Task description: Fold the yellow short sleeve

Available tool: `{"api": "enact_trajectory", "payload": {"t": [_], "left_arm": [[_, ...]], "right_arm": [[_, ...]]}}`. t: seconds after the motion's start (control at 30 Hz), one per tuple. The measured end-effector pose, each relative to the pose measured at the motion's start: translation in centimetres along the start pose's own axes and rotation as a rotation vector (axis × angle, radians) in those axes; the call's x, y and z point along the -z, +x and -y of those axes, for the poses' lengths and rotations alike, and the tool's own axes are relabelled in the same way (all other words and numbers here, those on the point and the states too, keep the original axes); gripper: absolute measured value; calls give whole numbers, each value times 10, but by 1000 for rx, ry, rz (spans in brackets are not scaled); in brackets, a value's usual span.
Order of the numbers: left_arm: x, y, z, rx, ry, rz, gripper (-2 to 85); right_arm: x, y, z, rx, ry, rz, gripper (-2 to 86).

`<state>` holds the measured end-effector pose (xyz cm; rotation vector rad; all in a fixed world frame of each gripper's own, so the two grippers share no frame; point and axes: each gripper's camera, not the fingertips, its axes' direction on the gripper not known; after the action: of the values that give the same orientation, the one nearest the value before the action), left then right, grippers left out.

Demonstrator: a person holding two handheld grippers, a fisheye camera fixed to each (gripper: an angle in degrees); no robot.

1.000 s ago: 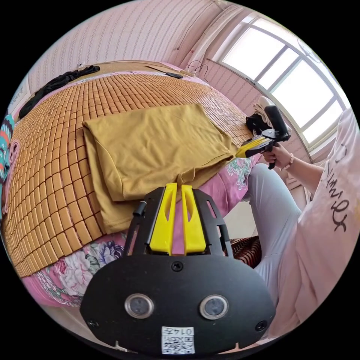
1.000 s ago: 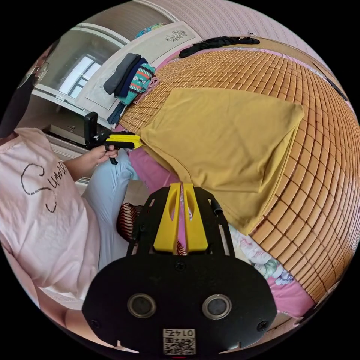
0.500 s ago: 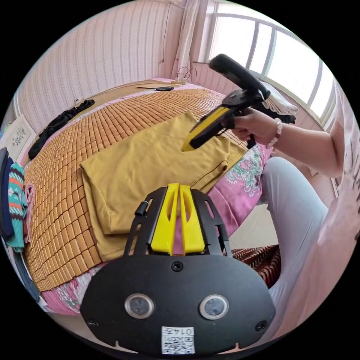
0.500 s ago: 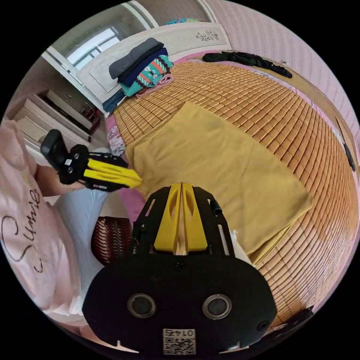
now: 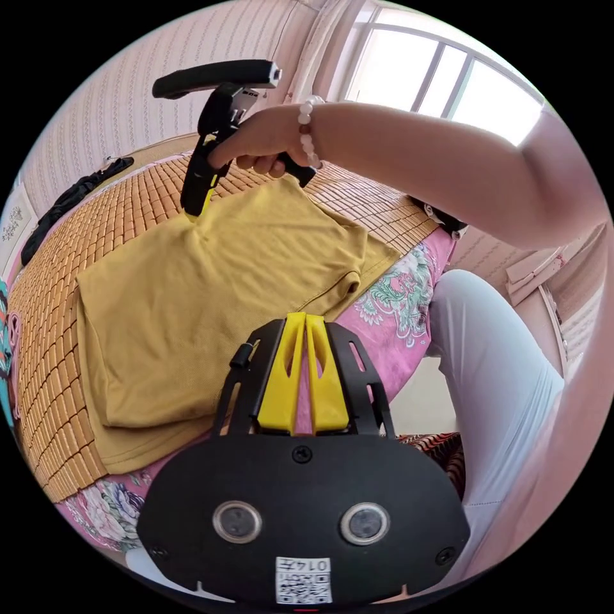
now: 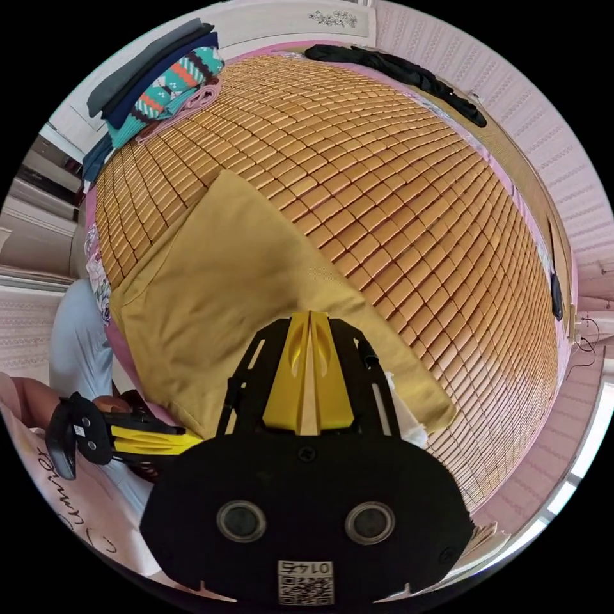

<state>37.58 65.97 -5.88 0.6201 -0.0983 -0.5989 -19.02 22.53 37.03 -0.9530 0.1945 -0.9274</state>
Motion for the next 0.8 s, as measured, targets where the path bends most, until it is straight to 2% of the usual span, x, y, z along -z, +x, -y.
{"api": "enact_trajectory", "payload": {"t": [0.07, 0.2, 0.27, 0.37, 0.5, 0.53, 0.6, 0.7, 0.77, 0.8], "left_arm": [[-7, 0, -9, 1, 5, -15, -9], [-10, -1, -15, -13, 3, -42, -6], [-6, 0, -19, -22, 25, -72, 2], [3, 6, -23, -50, 110, -86, 49], [-1, 18, -17, -115, 157, -116, 98], [-6, 21, -14, -135, 165, -136, 104], [-13, 27, -7, -161, 170, -159, 111], [-27, 42, 9, -236, 161, -165, 125], [-40, 57, 21, -313, 140, -172, 139], [-43, 61, 24, -338, 132, -171, 142]], "right_arm": [[-22, 16, 15, -32, -86, -17, -4], [-9, 33, 8, -59, -11, 27, -3], [21, 51, -32, -119, 174, 102, -1], [50, 77, -113, -258, 296, 102, 6], [60, 101, -217, -461, 241, 129, 48], [60, 106, -243, -503, 205, 187, 91], [57, 112, -276, -538, 162, 284, 115], [49, 124, -314, -629, 147, 390, 95], [45, 138, -329, -663, 169, 466, 33], [45, 142, -332, -678, 170, 476, 30]]}}
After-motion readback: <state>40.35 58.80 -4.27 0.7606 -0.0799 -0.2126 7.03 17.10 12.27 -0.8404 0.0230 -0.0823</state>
